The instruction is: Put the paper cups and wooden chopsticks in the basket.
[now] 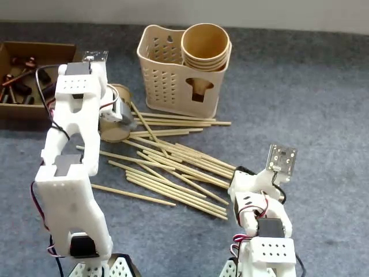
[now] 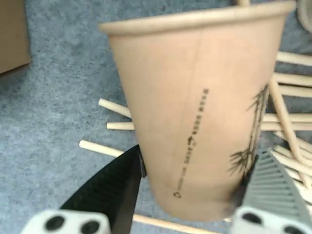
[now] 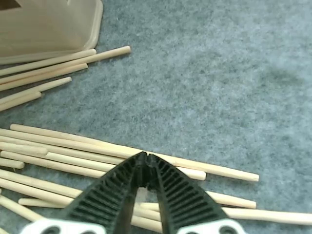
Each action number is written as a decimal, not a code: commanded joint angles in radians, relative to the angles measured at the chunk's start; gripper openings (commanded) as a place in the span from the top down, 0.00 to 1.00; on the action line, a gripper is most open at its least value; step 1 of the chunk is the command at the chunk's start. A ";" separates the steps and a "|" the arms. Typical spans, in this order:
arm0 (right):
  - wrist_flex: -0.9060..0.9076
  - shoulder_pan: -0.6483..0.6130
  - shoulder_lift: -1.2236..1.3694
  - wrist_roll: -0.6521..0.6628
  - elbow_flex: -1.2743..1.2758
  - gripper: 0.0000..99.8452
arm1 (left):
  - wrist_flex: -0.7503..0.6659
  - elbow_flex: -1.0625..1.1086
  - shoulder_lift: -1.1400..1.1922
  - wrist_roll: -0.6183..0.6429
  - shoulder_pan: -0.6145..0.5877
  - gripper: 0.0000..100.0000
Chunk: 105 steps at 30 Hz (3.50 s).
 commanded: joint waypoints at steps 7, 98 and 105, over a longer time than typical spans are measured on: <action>-0.022 0.007 -0.002 -0.005 0.111 0.99 | 0.152 -0.004 -0.308 -0.060 0.031 0.71; -0.022 -0.140 -0.002 -0.008 0.114 0.99 | -0.413 1.796 -2.321 -0.203 0.277 0.66; 0.012 -0.166 -0.010 -0.008 0.111 0.99 | -0.413 1.796 -2.321 -0.203 0.275 0.67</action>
